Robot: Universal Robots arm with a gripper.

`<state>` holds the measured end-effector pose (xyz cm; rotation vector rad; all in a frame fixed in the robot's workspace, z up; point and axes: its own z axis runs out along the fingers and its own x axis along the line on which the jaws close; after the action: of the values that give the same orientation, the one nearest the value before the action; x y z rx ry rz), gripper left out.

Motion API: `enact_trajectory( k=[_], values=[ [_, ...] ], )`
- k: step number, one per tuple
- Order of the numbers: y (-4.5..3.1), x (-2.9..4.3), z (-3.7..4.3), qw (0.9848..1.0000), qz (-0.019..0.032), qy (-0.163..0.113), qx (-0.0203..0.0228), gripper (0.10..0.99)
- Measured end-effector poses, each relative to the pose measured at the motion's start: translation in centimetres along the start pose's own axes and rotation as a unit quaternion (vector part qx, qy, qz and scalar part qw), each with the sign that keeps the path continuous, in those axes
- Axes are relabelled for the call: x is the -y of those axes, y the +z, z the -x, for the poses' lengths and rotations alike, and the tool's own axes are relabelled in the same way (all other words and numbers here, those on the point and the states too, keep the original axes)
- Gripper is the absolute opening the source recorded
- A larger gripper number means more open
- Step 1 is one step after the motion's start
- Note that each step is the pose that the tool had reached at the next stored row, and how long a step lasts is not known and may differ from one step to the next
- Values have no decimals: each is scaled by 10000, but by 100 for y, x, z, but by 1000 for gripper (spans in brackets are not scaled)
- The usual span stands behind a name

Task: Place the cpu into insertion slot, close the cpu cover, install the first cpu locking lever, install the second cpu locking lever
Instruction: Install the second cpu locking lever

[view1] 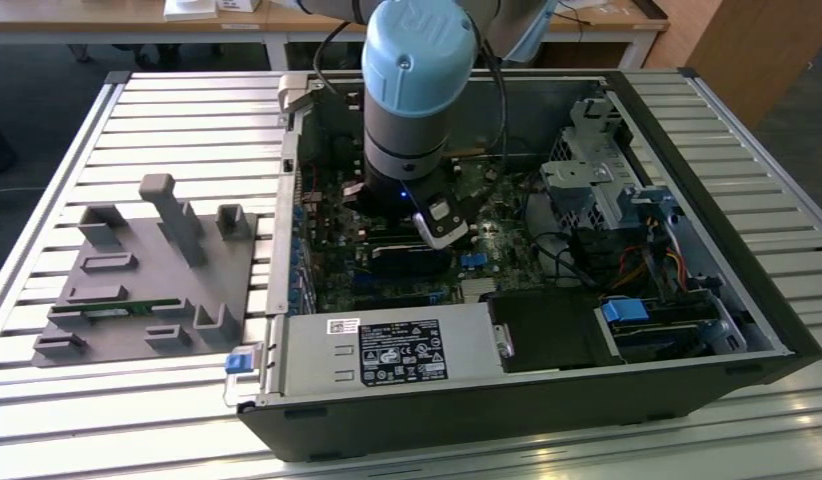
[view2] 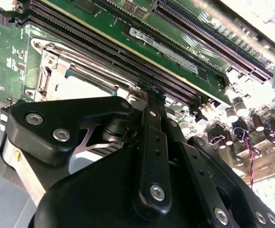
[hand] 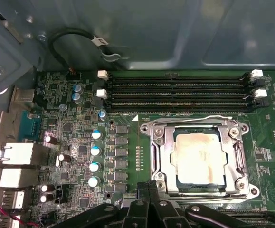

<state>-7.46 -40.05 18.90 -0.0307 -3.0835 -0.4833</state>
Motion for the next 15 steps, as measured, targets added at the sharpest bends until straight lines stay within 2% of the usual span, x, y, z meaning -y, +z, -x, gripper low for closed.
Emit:
enact_trajectory(
  k=[2,7,15],
  values=[
    [-24,-9,0,10000,13,0,1,106],
    [-134,-43,-3,10000,11,0,0,106],
    [-255,-82,-6,10000,10,0,0,106]
  ],
)
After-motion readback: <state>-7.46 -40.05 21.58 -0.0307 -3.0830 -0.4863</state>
